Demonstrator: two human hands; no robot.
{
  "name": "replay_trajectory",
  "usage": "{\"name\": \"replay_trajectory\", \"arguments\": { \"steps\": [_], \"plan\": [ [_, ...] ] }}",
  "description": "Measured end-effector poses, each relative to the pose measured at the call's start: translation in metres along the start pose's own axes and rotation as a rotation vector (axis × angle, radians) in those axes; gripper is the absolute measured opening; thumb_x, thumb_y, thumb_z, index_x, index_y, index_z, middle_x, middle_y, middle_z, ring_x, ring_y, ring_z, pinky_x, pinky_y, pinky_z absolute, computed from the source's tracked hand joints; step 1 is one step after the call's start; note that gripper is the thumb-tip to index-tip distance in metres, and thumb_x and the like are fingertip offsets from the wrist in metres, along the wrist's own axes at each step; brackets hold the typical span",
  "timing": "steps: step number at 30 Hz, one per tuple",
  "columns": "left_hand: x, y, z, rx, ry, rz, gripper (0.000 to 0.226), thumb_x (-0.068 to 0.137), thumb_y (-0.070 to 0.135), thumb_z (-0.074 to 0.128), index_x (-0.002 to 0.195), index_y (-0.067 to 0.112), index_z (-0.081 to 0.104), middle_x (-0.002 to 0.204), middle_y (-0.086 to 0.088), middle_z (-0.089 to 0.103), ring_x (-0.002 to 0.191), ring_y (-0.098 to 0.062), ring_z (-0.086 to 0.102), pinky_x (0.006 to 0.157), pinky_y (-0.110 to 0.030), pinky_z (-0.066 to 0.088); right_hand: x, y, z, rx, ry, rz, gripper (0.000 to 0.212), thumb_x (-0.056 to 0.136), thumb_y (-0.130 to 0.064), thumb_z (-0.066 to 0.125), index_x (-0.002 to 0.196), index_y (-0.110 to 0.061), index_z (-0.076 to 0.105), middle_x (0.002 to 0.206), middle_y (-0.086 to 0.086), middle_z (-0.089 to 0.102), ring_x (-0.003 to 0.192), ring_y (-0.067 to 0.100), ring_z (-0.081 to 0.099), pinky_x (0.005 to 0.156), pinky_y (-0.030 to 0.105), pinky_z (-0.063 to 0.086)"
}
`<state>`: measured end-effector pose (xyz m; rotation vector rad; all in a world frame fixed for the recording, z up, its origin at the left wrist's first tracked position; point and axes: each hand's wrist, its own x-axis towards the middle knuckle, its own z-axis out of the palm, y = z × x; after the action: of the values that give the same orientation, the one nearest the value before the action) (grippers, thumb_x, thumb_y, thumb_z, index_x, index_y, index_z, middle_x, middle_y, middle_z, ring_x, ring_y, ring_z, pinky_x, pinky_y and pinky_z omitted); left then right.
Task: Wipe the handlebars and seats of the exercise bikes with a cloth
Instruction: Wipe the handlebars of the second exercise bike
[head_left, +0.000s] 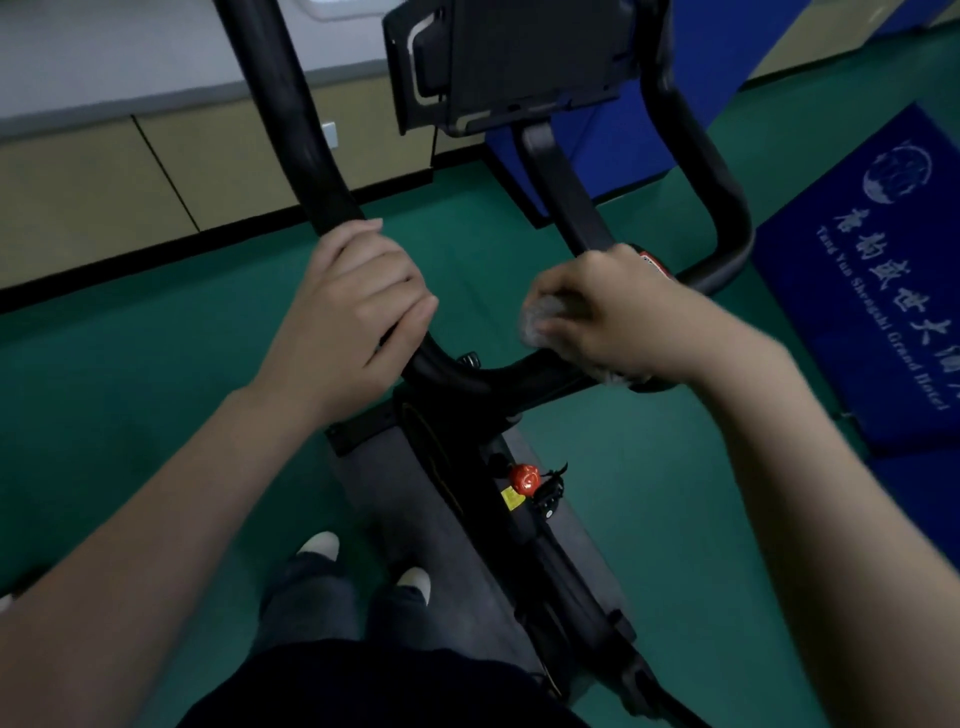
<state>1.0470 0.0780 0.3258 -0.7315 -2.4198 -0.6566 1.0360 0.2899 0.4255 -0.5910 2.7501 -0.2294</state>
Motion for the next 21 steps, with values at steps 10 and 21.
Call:
{"name": "replay_trajectory", "arguments": {
  "steps": [10, 21],
  "plan": [
    [0.004, -0.001, -0.011, -0.066, -0.035, 0.007, 0.037, 0.100, 0.022, 0.037, 0.089, 0.005, 0.067, 0.090, -0.005, 0.065, 0.094, -0.026, 0.058, 0.108, -0.032, 0.026, 0.012, -0.019, 0.001, 0.065, -0.119, 0.068, 0.011, 0.084, -0.013, 0.061, 0.087, -0.018, 0.071, 0.089, 0.005, 0.071, 0.090, 0.020, 0.063, 0.077, 0.027, 0.048],
    [0.007, -0.026, -0.029, 0.017, -0.061, 0.046, 0.026, 0.097, 0.022, 0.047, 0.099, 0.006, 0.067, 0.104, -0.005, 0.066, 0.109, -0.028, 0.055, 0.099, -0.037, 0.031, 0.013, -0.076, 0.053, 0.532, 0.421, 0.305, 0.011, 0.087, -0.012, 0.061, 0.090, -0.016, 0.070, 0.083, 0.003, 0.071, 0.084, 0.021, 0.065, 0.070, 0.019, 0.043]
  ]
}}
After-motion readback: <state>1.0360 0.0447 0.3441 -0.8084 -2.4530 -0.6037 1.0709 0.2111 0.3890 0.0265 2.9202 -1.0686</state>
